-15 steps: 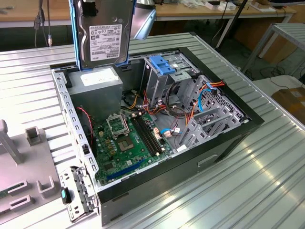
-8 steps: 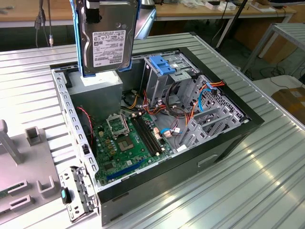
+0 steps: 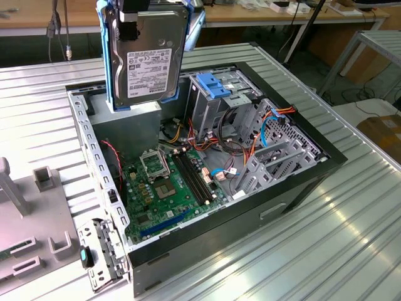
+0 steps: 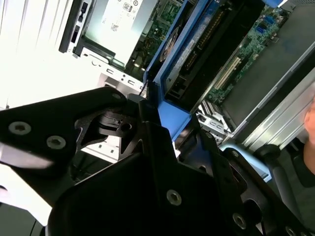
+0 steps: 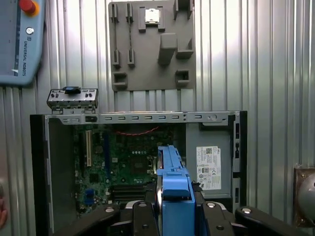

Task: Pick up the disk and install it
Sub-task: 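Insert the disk into the insertion slot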

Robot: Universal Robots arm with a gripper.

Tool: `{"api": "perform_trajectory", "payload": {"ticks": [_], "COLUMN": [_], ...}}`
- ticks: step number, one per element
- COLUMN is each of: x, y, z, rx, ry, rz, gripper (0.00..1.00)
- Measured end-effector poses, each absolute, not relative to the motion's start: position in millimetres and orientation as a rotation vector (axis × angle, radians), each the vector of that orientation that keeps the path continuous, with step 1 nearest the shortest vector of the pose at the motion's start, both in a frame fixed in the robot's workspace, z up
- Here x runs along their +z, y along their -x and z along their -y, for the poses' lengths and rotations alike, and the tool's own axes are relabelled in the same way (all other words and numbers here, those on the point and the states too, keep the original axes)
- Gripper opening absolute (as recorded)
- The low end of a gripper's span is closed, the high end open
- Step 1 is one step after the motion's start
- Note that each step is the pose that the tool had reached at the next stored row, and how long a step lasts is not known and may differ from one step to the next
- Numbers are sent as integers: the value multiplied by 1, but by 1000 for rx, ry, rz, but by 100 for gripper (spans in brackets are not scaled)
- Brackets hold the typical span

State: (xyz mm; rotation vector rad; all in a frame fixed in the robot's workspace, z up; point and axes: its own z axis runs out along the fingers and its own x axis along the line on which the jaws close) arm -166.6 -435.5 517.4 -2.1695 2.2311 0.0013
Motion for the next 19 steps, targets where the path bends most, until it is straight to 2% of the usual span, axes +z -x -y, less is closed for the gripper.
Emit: {"api": "perform_trajectory", "payload": {"ticks": [7,19], "x": [516,515], "y": [166,132], "z": [453,456], "rx": [1,-11], "ry": [2170,2175], "rz": [-2231,-2236], "gripper": [37,37]}}
